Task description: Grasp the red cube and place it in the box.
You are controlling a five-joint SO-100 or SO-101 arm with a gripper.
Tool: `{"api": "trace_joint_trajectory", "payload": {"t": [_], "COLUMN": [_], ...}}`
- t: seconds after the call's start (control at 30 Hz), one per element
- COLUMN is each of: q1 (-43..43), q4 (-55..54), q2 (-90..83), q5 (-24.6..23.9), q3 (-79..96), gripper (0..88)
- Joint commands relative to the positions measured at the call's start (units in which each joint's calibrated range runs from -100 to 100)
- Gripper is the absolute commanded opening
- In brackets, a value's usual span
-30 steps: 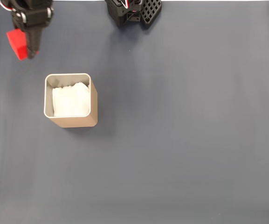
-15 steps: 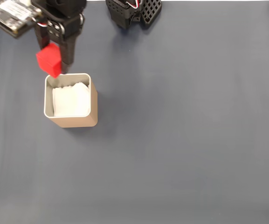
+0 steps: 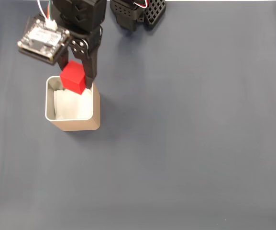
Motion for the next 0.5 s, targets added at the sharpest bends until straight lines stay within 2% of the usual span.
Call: {"api": "trace_joint_trajectory", "payload": {"t": [0.0,0.47], "q1": [-0.6,1.38], "q4": [-2.21,-4.59], "q2": [1.16,5.57], "q5": [0.15,-1.07], "q3": [-0.81,-2.26], "gripper": [0.2,0.2]}}
